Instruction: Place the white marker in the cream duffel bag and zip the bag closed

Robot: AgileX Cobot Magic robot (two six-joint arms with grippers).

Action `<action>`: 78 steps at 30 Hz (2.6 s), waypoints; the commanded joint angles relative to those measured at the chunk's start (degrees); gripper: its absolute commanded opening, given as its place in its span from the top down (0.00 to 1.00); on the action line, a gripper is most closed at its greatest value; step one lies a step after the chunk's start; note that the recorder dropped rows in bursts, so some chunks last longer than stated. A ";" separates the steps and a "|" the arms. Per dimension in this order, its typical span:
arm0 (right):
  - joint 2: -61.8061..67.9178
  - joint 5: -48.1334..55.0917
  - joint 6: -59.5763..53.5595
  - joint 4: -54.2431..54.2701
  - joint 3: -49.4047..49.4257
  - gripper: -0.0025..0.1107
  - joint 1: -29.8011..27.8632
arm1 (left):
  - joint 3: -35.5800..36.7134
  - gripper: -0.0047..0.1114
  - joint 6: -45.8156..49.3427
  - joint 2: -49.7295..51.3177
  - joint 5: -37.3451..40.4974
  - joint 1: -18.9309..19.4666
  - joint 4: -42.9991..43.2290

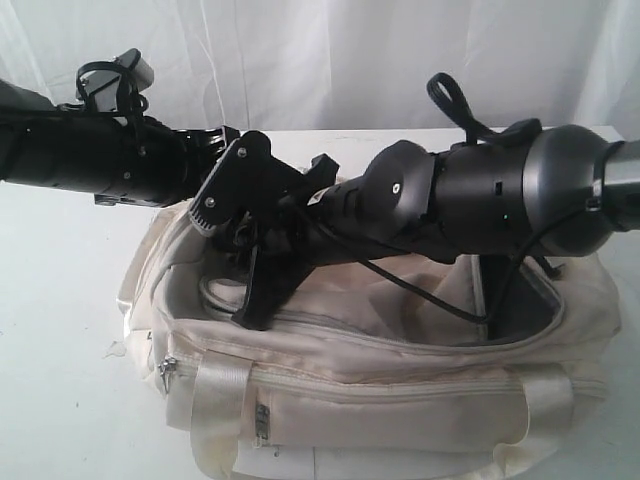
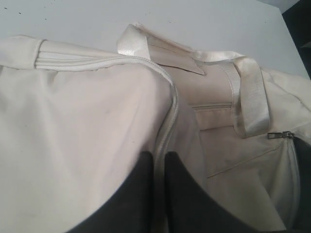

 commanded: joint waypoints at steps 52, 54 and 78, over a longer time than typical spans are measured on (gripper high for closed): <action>-4.32 8.08 22.49 -17.72 -0.72 0.62 -1.13 | 0.30 0.96 1.98 -0.21 2.64 0.12 -1.02; -3.24 8.08 22.49 -17.72 -1.39 0.62 -1.01 | 0.30 0.96 1.98 -0.21 2.41 0.12 -1.02; 1.18 3.00 22.73 -17.72 -2.56 0.58 1.72 | 0.30 0.96 3.42 -0.21 0.33 0.12 -1.02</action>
